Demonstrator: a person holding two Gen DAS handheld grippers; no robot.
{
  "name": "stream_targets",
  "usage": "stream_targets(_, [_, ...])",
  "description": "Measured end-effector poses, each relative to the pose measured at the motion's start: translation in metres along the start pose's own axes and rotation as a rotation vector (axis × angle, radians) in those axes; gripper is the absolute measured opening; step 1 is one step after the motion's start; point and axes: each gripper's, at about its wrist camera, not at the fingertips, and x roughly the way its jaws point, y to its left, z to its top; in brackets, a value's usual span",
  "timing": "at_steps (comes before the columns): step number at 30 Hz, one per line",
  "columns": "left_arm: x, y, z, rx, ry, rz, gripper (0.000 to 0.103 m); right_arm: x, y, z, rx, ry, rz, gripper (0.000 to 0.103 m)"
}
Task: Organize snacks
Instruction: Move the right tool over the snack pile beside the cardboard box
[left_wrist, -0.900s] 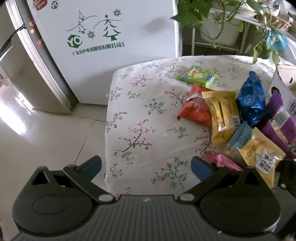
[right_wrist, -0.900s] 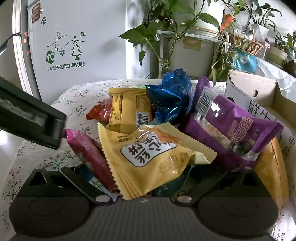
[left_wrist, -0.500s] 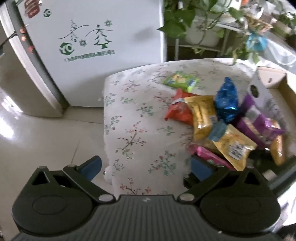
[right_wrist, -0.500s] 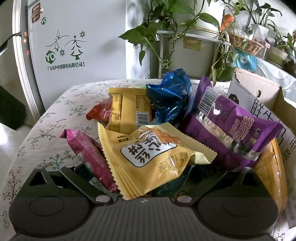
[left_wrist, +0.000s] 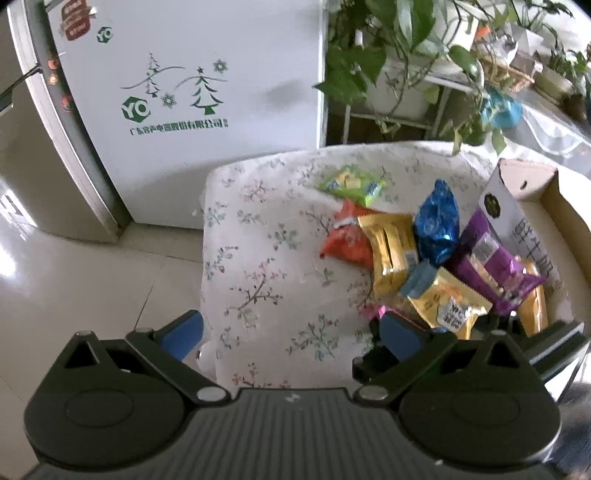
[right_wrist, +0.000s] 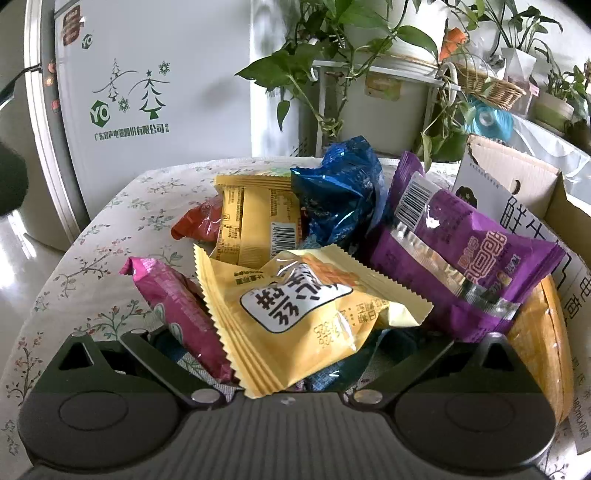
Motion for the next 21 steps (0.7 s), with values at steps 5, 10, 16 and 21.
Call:
stream_targets(5, [0.0017,0.0012,-0.0011,-0.013,-0.003,0.019,0.101,0.0000,0.0005,-0.0002,0.000,0.000,0.000,0.103])
stream_targets(10, [0.0018,0.0009,-0.0012,-0.024,-0.007,0.024,0.101,0.0002,0.0005,0.0000,0.000,0.000,0.000,0.103])
stream_targets(16, [0.0022,0.0015,-0.0002,-0.030,-0.009,0.043,0.101,-0.0002,0.0003,0.0002,-0.003,0.001,-0.001,0.103])
stream_targets(21, [0.0028,0.0028,0.0020,-0.039,-0.007,0.055,0.101,-0.0044,0.0017,0.0021,0.007,0.044,-0.003,0.103])
